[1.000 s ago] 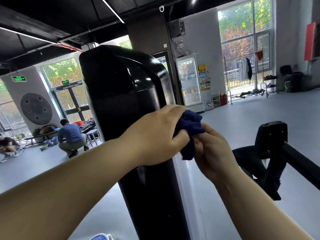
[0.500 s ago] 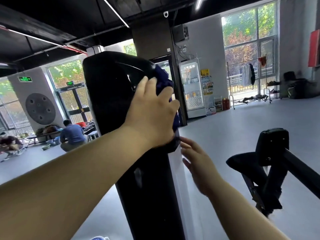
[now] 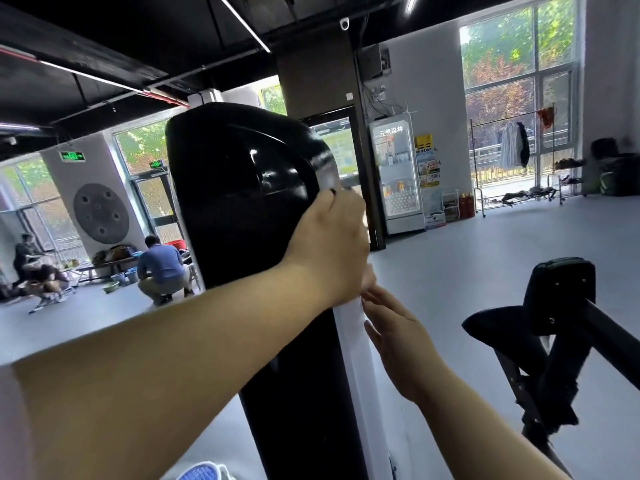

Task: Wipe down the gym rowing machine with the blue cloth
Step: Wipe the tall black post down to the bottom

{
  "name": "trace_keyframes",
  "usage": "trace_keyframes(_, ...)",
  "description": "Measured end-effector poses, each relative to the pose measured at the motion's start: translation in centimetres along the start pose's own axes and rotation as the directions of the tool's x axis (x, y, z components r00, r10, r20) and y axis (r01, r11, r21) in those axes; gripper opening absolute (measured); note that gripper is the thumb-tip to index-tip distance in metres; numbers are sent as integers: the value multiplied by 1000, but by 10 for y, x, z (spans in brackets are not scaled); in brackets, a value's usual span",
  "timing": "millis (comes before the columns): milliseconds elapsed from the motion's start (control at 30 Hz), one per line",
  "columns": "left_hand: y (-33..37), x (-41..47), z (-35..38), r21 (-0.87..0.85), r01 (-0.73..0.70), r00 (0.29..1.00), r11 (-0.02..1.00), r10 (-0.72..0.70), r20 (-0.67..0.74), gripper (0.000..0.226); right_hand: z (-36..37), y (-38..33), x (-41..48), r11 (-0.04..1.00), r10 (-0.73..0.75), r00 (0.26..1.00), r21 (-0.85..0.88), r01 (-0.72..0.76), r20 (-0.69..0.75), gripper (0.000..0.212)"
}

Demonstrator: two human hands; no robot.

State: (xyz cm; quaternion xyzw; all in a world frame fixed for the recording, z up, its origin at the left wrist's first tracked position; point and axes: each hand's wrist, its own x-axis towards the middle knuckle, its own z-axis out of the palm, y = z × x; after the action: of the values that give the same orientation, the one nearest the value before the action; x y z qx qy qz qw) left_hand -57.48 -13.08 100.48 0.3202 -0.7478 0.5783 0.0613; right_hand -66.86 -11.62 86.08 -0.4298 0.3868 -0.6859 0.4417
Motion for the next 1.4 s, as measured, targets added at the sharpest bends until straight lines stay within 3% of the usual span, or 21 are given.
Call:
trace_keyframes(67, 7, -16, 7, 3, -170, 984, 985, 170, 46, 54, 0, 0, 1, 1000, 4, 1000, 6, -4, 11, 41)
trace_keyframes(167, -8, -14, 14, 23, -322, 946, 947, 320, 54, 41, -1, 0, 1, 1000, 13, 1000, 0, -13, -9, 42)
trace_keyframes(267, -31, 15, 4, 89, -158, 987, 984, 155, 33, 34, 3, 2, 0, 1000, -5, 999, -28, 3, -40, 46)
trace_keyframes(333, -28, 22, -2, 53, -4, 1000, 999, 3, 26, 34, 7, 4, -2, 999, -19, 999, -43, 17, -48, 47)
trace_keyframes(367, -20, 20, -1, 36, 7, 999, 999, -8, 33, 37, 9, 5, -3, 999, -28, 998, -46, 26, -49, 47)
trace_keyframes(433, 5, 4, 5, -24, -150, 984, 988, 152, 94, 44, 12, 8, -6, 997, -47, 998, -56, 44, -46, 43)
trace_keyframes(500, 16, -11, 9, -87, -337, 925, 937, 347, 156, 38, 14, 9, -9, 996, -56, 998, -78, 52, -42, 43)
trace_keyframes(533, 13, -11, 8, -80, -369, 912, 926, 377, 160, 33, 15, 11, -10, 995, -51, 998, -93, 46, -45, 47)
trace_keyframes(600, -2, 6, 3, 52, -329, 937, 943, 320, 140, 29, 15, 15, -12, 993, -37, 998, -113, 31, -58, 52)
trace_keyframes(667, -25, 28, -6, 158, -129, 988, 979, 114, 100, 29, 18, 16, -14, 994, -29, 997, -103, 22, -71, 55)
trace_keyframes(733, -40, 40, -13, 177, 48, 998, 983, -55, 37, 32, 20, 17, -14, 995, -33, 996, -95, 25, -85, 56)
trace_keyframes(767, -39, 40, -12, 158, 59, 998, 986, -64, 26, 35, 22, 17, -15, 995, -34, 996, -97, 26, -87, 57)
trace_keyframes(867, -11, 14, 2, 42, -160, 986, 986, 158, 56, 33, 26, 17, -18, 994, -34, 995, -105, 25, -94, 59)
trace_keyframes(933, 8, -8, 11, -44, -383, 918, 923, 386, 88, 31, 26, 19, -22, 992, -26, 995, -123, 15, -92, 59)
trace_keyframes(1000, 5, -12, 14, -51, -495, 861, 867, 498, 106, 34, 23, 21, -26, 989, -13, 996, -150, -1, -91, 59)
trace_keyframes(1067, -7, -1, 12, 62, -448, 891, 892, 439, 119, 34, 19, 24, -28, 988, 12, 996, -152, -26, -91, 58)
trace_keyframes(1133, -18, 9, 5, 132, -250, 967, 959, 239, 93, 37, 18, 26, -29, 989, 37, 995, -141, -50, -90, 58)
trace_keyframes(1200, -13, 10, 3, 119, -117, 991, 986, 107, 81, 40, 17, 29, -29, 989, 36, 995, -142, -49, -91, 58)
trace_keyframes(1233, -3, 5, 4, 97, -119, 990, 988, 111, 89, 39, 19, 30, -29, 988, 25, 995, -147, -39, -93, 59)
trace_keyframes(1300, 28, -15, 12, 8, -288, 946, 958, 283, 155, 37, 20, 35, -31, 984, 17, 994, -172, -36, -108, 59)
trace_keyframes(1400, 54, -41, 27, -146, -556, 789, 818, 575, 218, 30, 20, 49, -38, 971, 26, 991, -232, -56, -128, 53)
